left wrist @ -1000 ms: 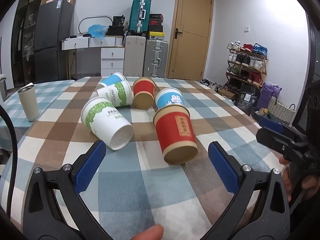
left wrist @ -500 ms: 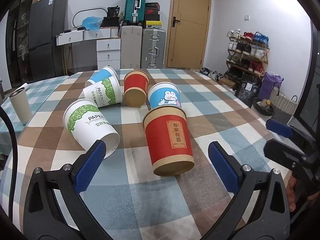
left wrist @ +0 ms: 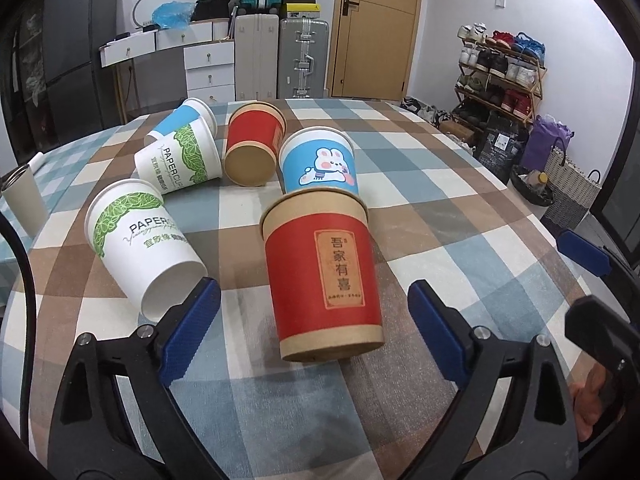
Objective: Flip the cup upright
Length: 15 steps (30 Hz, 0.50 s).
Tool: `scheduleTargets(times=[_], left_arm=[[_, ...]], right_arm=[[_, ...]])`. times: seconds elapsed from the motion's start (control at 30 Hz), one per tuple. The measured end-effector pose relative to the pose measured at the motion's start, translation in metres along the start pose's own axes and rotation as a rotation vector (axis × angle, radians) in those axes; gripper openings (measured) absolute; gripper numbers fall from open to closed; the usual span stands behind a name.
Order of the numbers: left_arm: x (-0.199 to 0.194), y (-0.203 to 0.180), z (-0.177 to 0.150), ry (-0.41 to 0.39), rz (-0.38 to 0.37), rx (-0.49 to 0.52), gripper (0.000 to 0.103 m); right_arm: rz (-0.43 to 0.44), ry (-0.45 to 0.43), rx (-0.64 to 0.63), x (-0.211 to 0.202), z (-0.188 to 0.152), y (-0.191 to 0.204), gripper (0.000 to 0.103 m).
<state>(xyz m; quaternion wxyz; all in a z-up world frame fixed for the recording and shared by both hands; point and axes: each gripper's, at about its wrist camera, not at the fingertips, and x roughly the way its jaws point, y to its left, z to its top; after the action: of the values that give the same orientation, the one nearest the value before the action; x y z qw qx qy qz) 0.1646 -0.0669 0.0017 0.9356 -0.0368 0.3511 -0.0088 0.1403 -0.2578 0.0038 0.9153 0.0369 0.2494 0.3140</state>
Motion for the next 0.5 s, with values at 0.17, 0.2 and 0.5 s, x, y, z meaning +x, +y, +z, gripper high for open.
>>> scheduleTargets(times=[0.17, 0.2, 0.5], left_arm=[[0.010, -0.001, 0.003, 0.037, -0.013, 0.008, 0.072], [0.012, -0.001, 0.004, 0.042, -0.018, 0.006, 0.065], [0.002, 0.007, -0.003, 0.026, -0.040, -0.041, 0.057]], right_arm=[[0.002, 0.002, -0.001, 0.000, 0.000, 0.001, 0.103], [0.001, 0.002, -0.001, 0.000, 0.000, 0.001, 0.103], [0.013, -0.003, -0.004, 0.002, -0.002, 0.003, 0.103]])
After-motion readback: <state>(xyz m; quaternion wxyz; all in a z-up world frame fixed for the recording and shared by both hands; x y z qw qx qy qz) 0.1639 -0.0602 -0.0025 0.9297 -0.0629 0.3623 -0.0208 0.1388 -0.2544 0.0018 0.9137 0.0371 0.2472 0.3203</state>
